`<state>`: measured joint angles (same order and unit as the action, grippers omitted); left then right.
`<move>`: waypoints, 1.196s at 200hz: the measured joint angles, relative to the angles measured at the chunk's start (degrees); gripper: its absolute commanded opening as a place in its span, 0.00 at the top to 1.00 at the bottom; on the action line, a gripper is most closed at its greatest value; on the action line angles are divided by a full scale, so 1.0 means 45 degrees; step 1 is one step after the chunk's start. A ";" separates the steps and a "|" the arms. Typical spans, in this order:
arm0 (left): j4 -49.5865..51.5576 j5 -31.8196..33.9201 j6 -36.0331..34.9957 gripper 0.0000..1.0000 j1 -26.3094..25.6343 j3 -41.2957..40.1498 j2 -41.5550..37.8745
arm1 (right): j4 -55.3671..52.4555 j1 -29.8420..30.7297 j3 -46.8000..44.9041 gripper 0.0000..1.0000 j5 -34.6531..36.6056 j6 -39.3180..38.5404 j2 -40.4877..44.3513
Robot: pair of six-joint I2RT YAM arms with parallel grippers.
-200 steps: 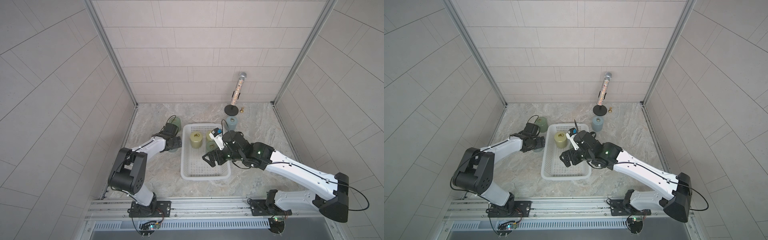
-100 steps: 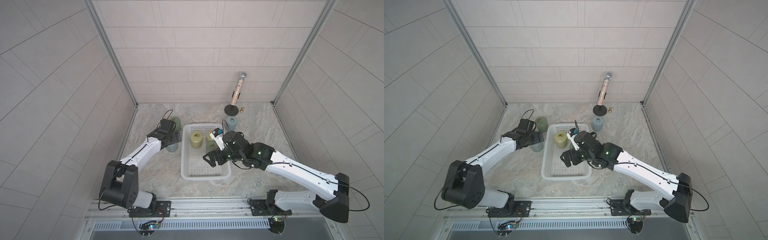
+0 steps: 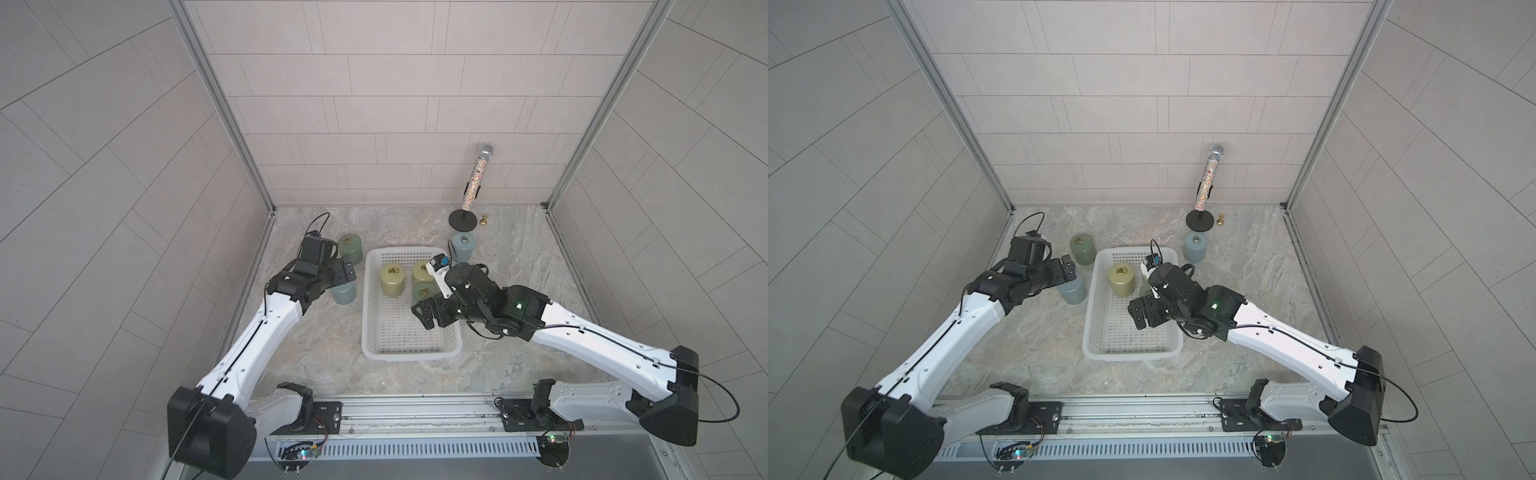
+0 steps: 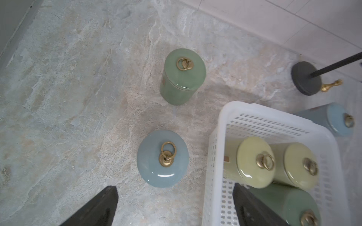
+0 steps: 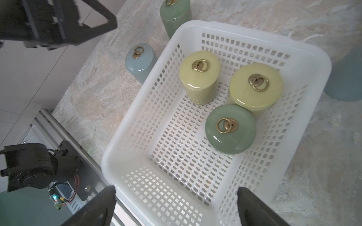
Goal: Take the tea canister out of the basket
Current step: Place the tea canister at the center of the board, then pick up the tea canister from the basket.
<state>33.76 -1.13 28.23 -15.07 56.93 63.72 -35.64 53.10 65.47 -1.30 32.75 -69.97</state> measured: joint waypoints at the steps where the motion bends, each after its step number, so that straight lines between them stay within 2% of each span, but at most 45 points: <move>1: 0.0010 -0.0015 -0.0005 0.00 0.0000 0.0000 -0.0039 | -0.0005 0.0000 0.0000 0.00 0.0019 0.0015 -0.0005; 51: 0.0782 -0.2948 -0.0384 0.00 -0.0024 -0.0529 -0.2395 | -0.0243 -0.0335 0.0000 0.00 0.0845 0.0267 -0.0835; 86: 0.1535 -0.4605 -0.0588 0.00 -0.0481 -0.1166 -0.2987 | -0.0233 -0.0563 0.0000 0.00 0.1025 0.0398 -0.1540; 123: 0.2059 -0.5751 -0.0471 0.00 -0.0918 -0.1860 -0.3628 | -0.0209 -0.0704 0.0010 0.00 0.1073 0.0495 -0.2390; 190: 0.2229 -0.6319 0.0073 0.00 -0.1836 -0.2171 -0.4634 | -0.0039 -0.1049 0.0359 0.00 0.1151 0.0835 -0.4716; 239: 0.2278 -0.6309 0.0369 0.00 -0.2040 -0.2186 -0.4877 | 0.0903 -0.1112 0.0384 0.00 0.1622 0.0942 -0.5620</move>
<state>44.01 -29.52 29.89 -24.25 47.09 41.78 -31.57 48.10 67.20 6.00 36.99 -95.26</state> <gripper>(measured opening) 0.999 0.997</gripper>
